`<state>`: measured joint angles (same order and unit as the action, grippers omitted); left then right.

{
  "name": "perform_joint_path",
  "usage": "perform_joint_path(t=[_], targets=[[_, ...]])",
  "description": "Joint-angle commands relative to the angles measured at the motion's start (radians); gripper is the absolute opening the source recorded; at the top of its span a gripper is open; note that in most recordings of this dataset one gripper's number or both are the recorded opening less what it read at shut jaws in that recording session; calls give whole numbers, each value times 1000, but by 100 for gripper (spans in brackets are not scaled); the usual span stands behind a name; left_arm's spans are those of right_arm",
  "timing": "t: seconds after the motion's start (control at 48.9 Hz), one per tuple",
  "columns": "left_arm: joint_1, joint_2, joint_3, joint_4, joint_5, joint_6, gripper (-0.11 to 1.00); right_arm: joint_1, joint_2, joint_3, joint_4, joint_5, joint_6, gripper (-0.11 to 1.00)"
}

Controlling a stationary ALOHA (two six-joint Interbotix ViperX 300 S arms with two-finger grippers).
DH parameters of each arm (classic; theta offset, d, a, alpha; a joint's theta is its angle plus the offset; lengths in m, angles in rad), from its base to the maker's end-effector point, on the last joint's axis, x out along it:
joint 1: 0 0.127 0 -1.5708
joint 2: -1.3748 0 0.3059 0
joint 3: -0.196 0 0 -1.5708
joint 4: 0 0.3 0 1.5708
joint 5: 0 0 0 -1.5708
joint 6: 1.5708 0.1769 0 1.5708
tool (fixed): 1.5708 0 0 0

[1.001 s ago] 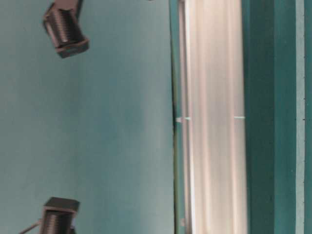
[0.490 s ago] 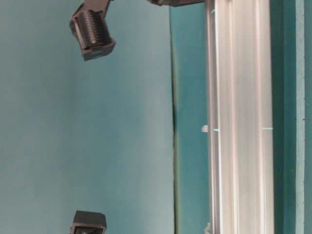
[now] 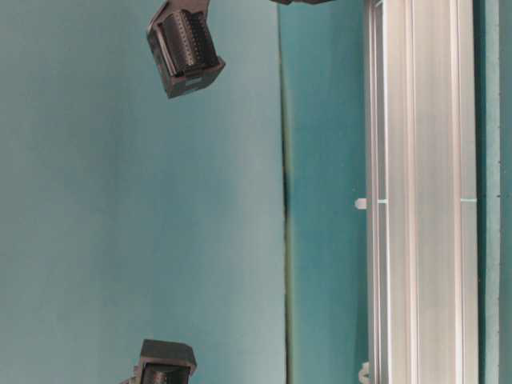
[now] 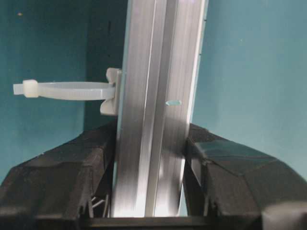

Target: Lift the large metal rail with both hands.

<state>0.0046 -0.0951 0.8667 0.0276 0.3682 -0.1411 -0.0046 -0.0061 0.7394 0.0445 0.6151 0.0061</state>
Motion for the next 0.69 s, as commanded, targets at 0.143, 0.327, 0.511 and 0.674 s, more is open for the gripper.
perform_joint_path(t=[0.143,0.327,0.511,0.674], targets=[[3,2,-15,-5,-38,-17,36,12,2,0,6,2,2,39],[2,6,-20,-2,-46,-18,35,20,3,6,8,-3,5,39],[2,6,-12,-5,-43,-17,36,20,8,15,8,-32,5,39],[2,6,-12,-2,-40,-17,36,20,17,15,8,-46,3,39]])
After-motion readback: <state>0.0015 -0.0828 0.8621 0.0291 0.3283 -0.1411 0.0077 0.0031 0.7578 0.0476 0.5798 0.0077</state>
